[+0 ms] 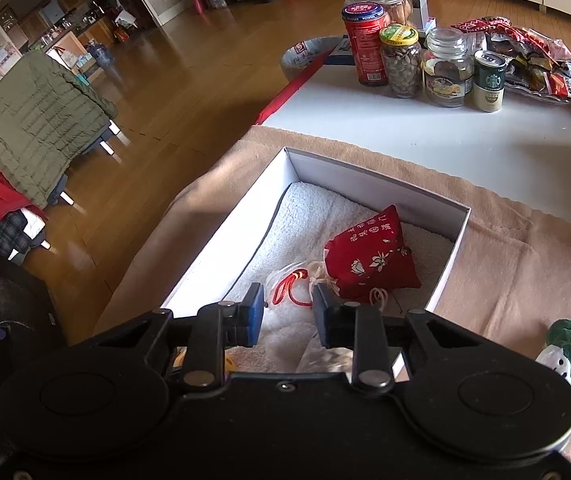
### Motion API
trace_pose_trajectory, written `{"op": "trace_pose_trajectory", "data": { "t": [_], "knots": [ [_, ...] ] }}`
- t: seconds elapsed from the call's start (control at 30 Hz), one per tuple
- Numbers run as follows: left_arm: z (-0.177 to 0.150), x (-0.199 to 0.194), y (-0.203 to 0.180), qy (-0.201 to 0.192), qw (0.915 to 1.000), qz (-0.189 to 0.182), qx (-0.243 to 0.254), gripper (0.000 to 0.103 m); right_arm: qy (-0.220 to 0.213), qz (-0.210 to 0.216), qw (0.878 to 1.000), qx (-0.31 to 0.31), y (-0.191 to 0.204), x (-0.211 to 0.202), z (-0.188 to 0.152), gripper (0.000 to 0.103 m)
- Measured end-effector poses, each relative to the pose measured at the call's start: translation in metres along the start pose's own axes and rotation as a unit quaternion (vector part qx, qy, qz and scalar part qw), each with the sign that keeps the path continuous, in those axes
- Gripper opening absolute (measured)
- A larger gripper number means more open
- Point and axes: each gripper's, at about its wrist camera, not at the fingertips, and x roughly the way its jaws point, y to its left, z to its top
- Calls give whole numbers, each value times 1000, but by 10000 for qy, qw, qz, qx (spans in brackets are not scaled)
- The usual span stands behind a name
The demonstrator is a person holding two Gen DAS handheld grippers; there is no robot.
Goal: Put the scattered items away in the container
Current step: 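Lower the bottle into the box and open the right tool while the left tool lowers the egg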
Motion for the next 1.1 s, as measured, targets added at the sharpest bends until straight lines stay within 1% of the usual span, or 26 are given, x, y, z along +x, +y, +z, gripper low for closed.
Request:
{"op": "trace_pose_trajectory", "data": {
  "t": [0.17,0.3,0.33,0.4,0.43,0.47,0.6,0.77,0.9,0.97,1.03,1.1],
  "knots": [
    [-2,4,-3,29,10000,-37,54,51,47,27,10000,19,0,4,-1,30],
    [-6,5,-6,-5,9999,23,119,52,84,39,9999,45,-1,7,-4,30],
    [-6,5,-7,-1,9999,8,140,56,93,35,9999,49,-1,8,-5,30],
    [-9,4,-8,-17,9999,2,169,59,118,48,9999,63,-2,9,-7,30],
    [-10,3,-9,-31,9999,-10,170,66,126,55,9999,74,-3,9,-9,30],
    [-11,2,-9,-39,9998,-20,171,69,139,61,9998,83,-3,10,-10,30],
    [-14,1,-11,-31,9997,7,252,70,155,86,9998,134,-5,11,-13,30],
    [-17,-3,-9,-28,9997,51,217,71,107,139,9997,191,-7,6,-17,30],
    [-18,-7,-8,-9,9998,81,184,72,18,213,9994,267,-10,-5,-19,30],
    [-18,-11,-9,-15,9998,106,193,73,-51,267,9990,342,-13,-12,-22,31],
    [-18,-15,-11,-36,9997,123,209,76,-125,330,9984,432,-17,-19,-25,31],
    [-18,-19,-13,-60,9996,135,226,76,-171,373,9977,539,-23,-25,-29,32]
  ]
}}
